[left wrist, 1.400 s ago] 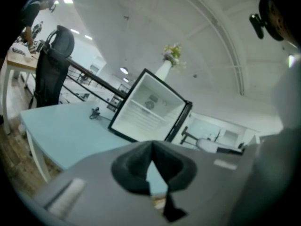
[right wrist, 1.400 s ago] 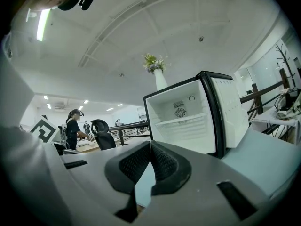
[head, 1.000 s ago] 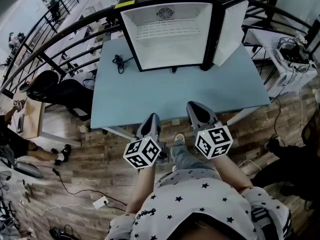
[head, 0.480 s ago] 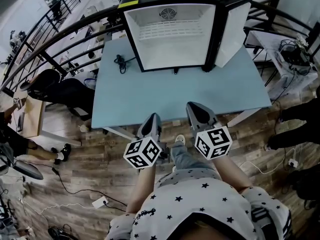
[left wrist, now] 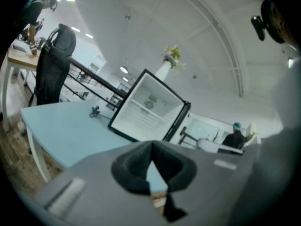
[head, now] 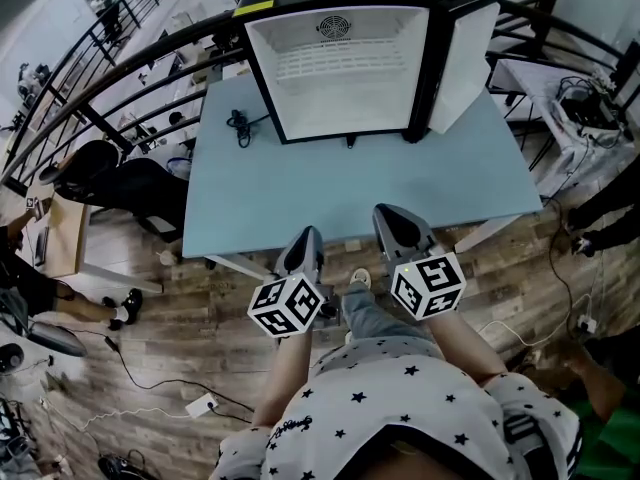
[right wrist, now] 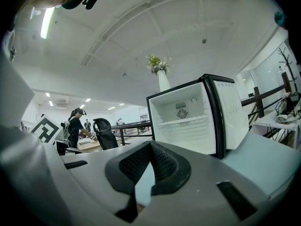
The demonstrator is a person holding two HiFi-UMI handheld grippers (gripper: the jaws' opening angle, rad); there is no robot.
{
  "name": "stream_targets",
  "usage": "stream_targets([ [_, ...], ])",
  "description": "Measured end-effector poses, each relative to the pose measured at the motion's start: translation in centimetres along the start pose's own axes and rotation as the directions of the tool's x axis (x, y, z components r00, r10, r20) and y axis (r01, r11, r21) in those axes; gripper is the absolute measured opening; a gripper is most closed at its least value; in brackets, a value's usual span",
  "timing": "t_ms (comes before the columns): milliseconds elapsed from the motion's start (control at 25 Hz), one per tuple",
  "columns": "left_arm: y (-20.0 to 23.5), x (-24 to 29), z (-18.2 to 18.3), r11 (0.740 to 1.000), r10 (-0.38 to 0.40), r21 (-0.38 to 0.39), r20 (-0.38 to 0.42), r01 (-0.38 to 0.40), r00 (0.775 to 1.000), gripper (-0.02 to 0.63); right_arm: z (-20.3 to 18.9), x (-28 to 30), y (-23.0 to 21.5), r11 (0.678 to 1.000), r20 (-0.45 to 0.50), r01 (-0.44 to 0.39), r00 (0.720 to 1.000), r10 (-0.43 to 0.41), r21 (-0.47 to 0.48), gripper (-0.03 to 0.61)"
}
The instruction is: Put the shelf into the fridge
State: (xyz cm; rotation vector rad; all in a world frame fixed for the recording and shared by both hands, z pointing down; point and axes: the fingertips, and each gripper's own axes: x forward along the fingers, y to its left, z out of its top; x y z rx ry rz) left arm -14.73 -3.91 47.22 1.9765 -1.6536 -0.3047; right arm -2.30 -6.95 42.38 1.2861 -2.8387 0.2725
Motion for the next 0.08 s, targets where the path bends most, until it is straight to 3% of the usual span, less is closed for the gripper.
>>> stream_targets([
  [80,0.05,0.01,-0.03,1.000,0.000,0.000,0.000,0.000,1.000,0.005,-0.04,-0.01,-0.04,1.000,0.001,0.000,1.000,0.000,-0.001,0.017],
])
